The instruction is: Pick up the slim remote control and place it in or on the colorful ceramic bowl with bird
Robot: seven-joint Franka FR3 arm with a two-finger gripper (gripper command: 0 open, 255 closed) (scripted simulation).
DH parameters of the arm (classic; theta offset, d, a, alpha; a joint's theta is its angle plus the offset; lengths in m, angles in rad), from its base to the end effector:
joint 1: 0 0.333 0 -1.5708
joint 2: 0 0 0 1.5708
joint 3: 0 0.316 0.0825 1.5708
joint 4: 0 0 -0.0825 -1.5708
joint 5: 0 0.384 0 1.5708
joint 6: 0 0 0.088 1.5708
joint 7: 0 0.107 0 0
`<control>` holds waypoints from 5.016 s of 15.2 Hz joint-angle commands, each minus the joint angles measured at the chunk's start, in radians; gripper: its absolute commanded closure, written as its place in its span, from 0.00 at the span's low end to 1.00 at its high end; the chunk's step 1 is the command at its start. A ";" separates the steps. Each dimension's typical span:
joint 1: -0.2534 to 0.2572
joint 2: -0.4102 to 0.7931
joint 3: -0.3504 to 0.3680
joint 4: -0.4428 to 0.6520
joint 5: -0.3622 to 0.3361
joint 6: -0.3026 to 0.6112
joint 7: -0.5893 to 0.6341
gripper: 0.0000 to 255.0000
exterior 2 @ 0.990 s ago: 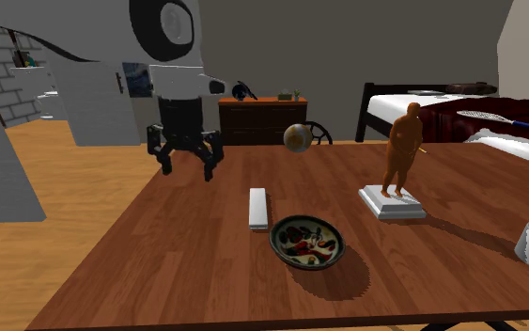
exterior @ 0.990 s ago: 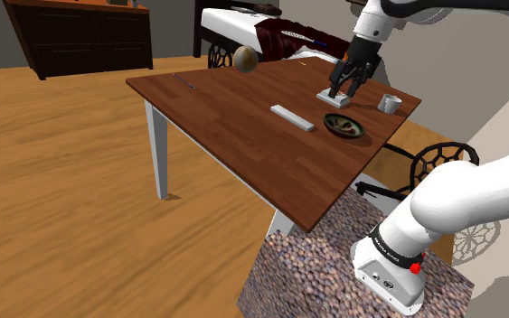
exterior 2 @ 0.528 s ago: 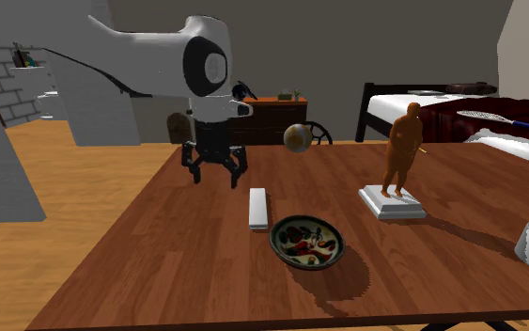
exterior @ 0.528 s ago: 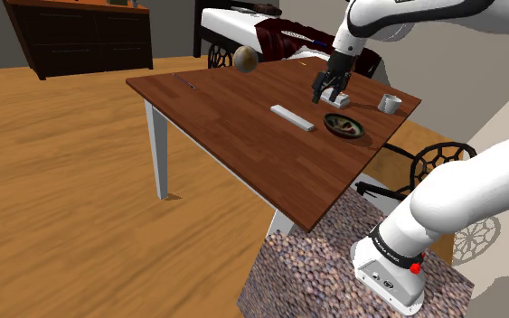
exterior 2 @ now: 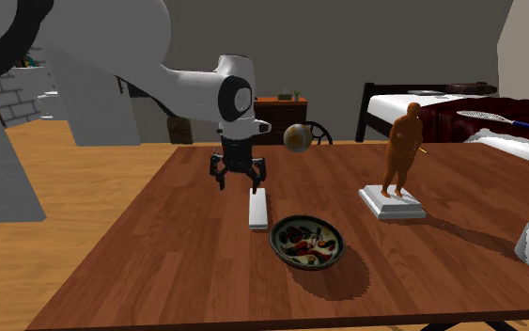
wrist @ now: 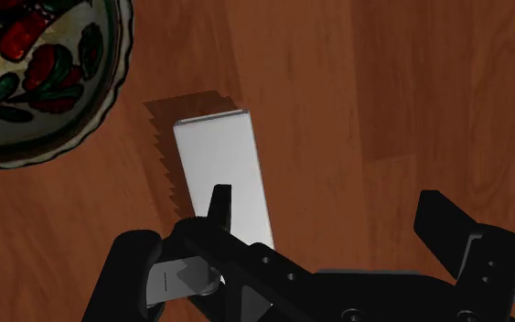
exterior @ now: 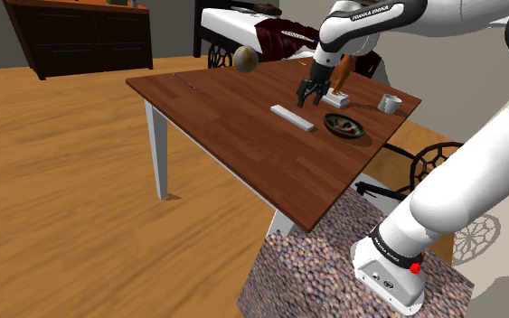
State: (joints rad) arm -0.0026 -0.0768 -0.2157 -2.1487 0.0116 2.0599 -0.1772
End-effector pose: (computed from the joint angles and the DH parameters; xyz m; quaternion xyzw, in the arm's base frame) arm 0.5088 -0.1136 0.4333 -0.9996 0.0229 0.0042 0.0144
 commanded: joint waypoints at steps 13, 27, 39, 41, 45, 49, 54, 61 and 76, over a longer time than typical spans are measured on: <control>-0.040 0.375 -0.012 0.225 0.095 0.146 -0.128 0.00; -0.042 0.394 -0.009 0.214 0.101 0.176 -0.132 1.00; -0.038 0.352 -0.014 0.242 0.087 0.107 -0.122 1.00; -0.037 0.340 -0.016 0.253 0.082 0.084 -0.119 1.00; -0.036 0.317 -0.018 0.279 0.074 0.036 -0.113 1.00; -0.035 0.297 -0.020 0.308 0.068 -0.012 -0.108 1.00; -0.034 0.277 -0.021 0.350 0.061 -0.073 -0.102 1.00; -0.068 0.182 -0.054 0.254 0.039 -0.072 -0.163 1.00; -0.203 -0.018 -0.193 0.000 -0.036 -0.010 -0.405 1.00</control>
State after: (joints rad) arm -0.2028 -0.0957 -0.4046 -2.1399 -0.0241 2.0395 -0.5746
